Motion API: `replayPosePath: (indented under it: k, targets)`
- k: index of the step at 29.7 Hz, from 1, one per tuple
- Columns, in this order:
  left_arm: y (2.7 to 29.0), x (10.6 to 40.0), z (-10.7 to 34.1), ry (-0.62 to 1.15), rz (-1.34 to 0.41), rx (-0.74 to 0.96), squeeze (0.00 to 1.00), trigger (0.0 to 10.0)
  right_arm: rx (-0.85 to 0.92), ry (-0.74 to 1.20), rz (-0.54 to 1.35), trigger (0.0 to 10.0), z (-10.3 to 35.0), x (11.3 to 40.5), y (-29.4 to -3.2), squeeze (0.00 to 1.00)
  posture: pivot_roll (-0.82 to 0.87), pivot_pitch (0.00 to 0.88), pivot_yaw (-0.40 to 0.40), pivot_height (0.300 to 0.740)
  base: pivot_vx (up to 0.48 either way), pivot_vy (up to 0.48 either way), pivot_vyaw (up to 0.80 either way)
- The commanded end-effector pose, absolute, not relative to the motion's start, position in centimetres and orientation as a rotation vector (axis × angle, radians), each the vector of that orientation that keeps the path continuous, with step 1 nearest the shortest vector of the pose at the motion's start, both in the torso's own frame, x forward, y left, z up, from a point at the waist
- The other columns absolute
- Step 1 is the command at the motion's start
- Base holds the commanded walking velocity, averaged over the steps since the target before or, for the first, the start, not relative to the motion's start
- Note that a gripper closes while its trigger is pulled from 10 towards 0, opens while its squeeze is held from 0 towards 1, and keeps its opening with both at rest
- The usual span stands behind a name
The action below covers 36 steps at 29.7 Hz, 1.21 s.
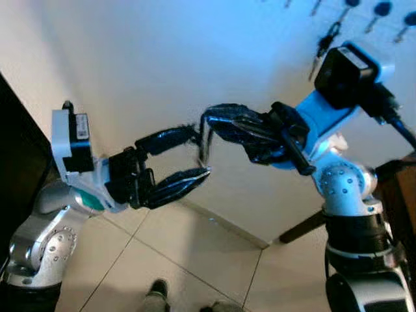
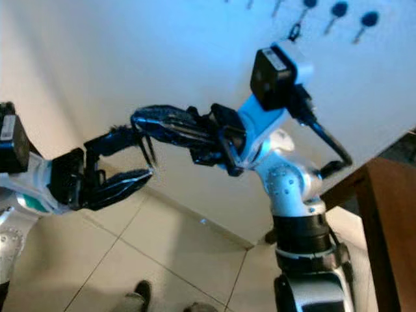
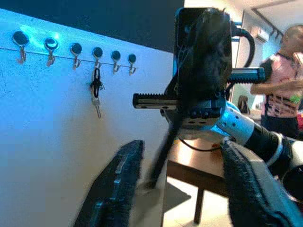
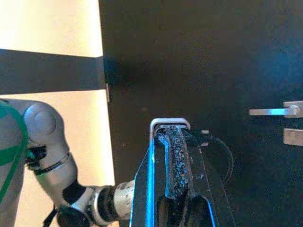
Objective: Hang keys on a hook
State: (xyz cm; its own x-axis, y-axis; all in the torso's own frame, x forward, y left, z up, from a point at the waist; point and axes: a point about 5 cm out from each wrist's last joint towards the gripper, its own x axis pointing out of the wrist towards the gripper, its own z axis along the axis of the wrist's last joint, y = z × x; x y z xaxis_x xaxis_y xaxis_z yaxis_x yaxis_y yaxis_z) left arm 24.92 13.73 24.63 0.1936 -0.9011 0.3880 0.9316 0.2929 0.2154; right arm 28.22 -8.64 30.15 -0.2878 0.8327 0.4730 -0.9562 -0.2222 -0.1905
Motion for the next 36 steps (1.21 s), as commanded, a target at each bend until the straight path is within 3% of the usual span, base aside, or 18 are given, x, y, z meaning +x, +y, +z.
replayPosePath:
  k: [1,9,10,11,12,15,16,36]
  targets:
    - [13.7,24.8,24.2,-0.471,-1.298,-0.076,0.0,0.0,0.339,-0.532,1.789,10.0,30.1,28.2,-8.8,0.0,0.04,0.077,-0.063,0.74,0.0,0.0,0.0]
    - [13.7,24.7,24.2,-0.472,-1.301,-0.076,0.0,0.0,0.351,-0.52,1.777,10.0,30.1,28.0,-8.8,0.0,0.03,0.092,-0.06,0.74,0.0,0.0,0.0]
    - [13.6,24.7,24.2,-0.472,-1.302,-0.074,0.0,6.7,0.35,-0.519,1.775,10.0,30.1,27.9,-8.8,0.0,0.03,0.096,-0.061,0.74,0.0,0.0,0.0]
    - [13.6,24.7,24.2,-0.472,-1.302,-0.074,0.0,6.7,0.35,-0.519,1.775,10.0,30.1,27.9,-8.8,0.0,0.03,0.096,-0.061,0.74,0.0,0.0,0.0]
    - [13.6,24.7,24.2,-0.473,-1.3,-0.071,0.0,10.0,0.349,-0.518,1.776,10.0,30.1,27.9,-8.8,0.0,0.03,0.096,-0.061,0.74,0.0,0.0,0.0]
    - [13.6,24.7,24.3,-0.476,-1.3,-0.071,0.0,10.0,0.351,-0.515,1.775,10.0,30.1,27.8,-8.8,0.0,0.02,0.099,-0.062,0.74,0.0,0.0,0.0]
    - [13.6,24.7,24.4,-0.477,-1.306,-0.071,0.0,0.0,0.351,-0.51,1.773,10.0,30.0,27.8,-8.8,0.0,0.02,0.099,-0.062,0.74,0.0,0.0,0.0]
    - [13.6,24.4,24.7,-0.498,-1.317,-0.09,0.0,0.0,0.336,-0.481,1.702,10.0,29.1,28.1,-8.5,0.0,0.02,0.095,-0.062,0.74,0.0,0.0,0.0]
